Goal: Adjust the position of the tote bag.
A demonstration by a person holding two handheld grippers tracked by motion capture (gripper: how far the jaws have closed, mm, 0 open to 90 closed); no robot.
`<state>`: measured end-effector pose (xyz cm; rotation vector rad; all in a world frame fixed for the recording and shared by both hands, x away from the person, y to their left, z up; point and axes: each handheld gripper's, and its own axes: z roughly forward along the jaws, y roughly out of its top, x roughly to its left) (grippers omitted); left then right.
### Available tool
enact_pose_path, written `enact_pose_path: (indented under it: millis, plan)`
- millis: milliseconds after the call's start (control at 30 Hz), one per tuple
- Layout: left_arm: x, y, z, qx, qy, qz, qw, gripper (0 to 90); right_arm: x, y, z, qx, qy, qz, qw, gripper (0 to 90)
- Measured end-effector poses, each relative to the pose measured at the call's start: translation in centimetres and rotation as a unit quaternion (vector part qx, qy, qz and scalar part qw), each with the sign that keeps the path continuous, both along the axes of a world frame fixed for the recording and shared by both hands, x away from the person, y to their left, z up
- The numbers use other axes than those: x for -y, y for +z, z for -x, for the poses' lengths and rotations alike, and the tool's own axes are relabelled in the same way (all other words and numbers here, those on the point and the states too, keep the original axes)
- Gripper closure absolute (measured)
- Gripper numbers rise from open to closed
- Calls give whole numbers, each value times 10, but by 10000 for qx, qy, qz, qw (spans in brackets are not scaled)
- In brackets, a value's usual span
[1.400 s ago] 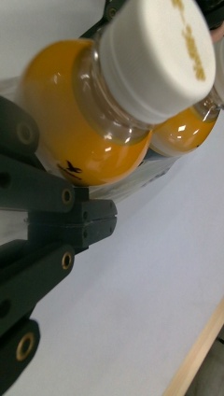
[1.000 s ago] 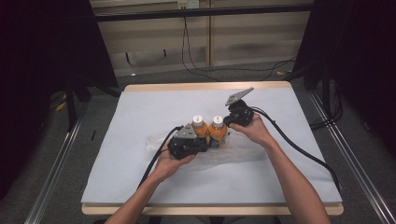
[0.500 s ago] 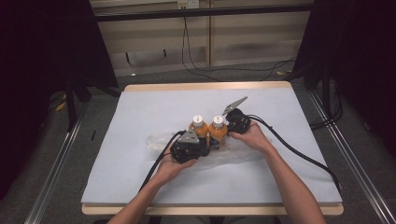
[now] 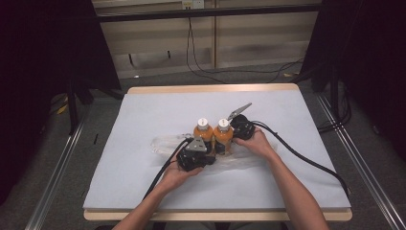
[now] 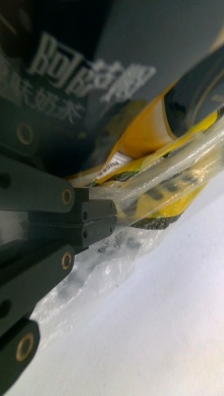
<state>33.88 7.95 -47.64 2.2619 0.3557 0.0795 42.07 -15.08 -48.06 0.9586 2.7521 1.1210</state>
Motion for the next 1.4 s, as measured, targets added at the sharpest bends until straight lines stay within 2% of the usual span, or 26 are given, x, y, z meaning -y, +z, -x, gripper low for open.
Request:
enact_pose_path:
  millis: [100, 133, 167, 233, 267, 367, 400, 467, 500, 533, 567, 633, 700, 733, 800, 867, 900, 933, 1000, 1067, 1167, 1200, 1333, 1400]
  plan:
    - [2, -5, 3, -10, -79, -65, 9999, 900, 0, 0, -1, 36, -54, 22, 10000, 900]
    - [2, -6, 5, -37, -126, -240, 9996, 900, -1, -1, -1, 82, -38, 6, 10000, 900]
    - [3, -8, 5, -18, -122, -122, 9998, 900, -1, -1, -2, 99, -62, 21, 9999, 900]
    - [2, -7, 5, -25, -129, -182, 9997, 900, -1, 0, -2, 104, -119, 52, 9999, 900]
    - [3, -8, 5, -16, -137, -106, 9998, 900, -1, 0, -3, 125, -111, 43, 9999, 900]
    - [2, -8, 5, -65, -144, -127, 9998, 900, -1, -1, -4, 129, -187, 22, 9997, 900]
    - [2, -8, 5, -68, -159, -97, 9998, 900, -1, 0, -6, 188, -230, 84, 9995, 900]
    - [2, -7, 7, -91, -189, -173, 9996, 900, -2, 0, -7, 232, -262, 113, 9993, 900]
    - [3, -6, 9, -68, -238, -253, 9994, 900, -2, 0, -7, 180, -318, 115, 9993, 900]
    - [3, -6, 10, -137, -288, -239, 9992, 900, -1, 0, -8, 167, -326, 97, 9993, 900]
    - [3, -8, 11, -200, -333, -132, 9992, 900, -1, 0, -9, 184, -330, 106, 9992, 900]
    - [2, -6, 14, -164, -371, -224, 9989, 900, -1, 0, -10, 200, -357, 114, 9991, 900]
    - [2, -7, 14, -182, -396, -168, 9989, 900, -1, 0, -11, 247, -386, 167, 9988, 900]
    - [2, -7, 14, -182, -383, -218, 9989, 900, -2, 0, -11, 233, -440, 161, 9986, 900]
    - [1, -7, 15, -281, -369, -165, 9988, 900, -2, 0, -13, 248, -480, 159, 9984, 900]
    - [0, -9, 17, -272, -416, -19, 9988, 900, -2, 0, -14, 265, -502, 135, 9983, 900]
    - [-1, -8, 18, -281, -434, -88, 9986, 900, -2, 0, -15, 253, -483, 109, 9985, 900]
    - [-1, -9, 19, -295, -443, -1, 9986, 900, -3, 0, -15, 249, -504, 114, 9984, 900]
    - [-1, -9, 20, -281, -471, -4, 9985, 900, -3, 0, -17, 228, -533, 113, 9983, 900]
    - [-2, -8, 21, -273, -511, -102, 9983, 900, -4, 0, -19, 262, -547, 130, 9981, 900]
    - [-1, -9, 25, -203, -580, -20, 9981, 900, -6, 0, -22, 273, -596, 164, 9977, 900]
    - [-1, -7, 27, -155, -603, -106, 9980, 900, -7, 0, -23, 296, -616, 177, 9975, 900]
    - [-1, -7, 29, -211, -634, -100, 9977, 900, -7, 0, -26, 237, -736, 130, 9969, 900]
    - [-1, -9, 29, -282, -583, -5, 9979, 900, -7, 0, -28, 233, -761, 128, 9967, 900]
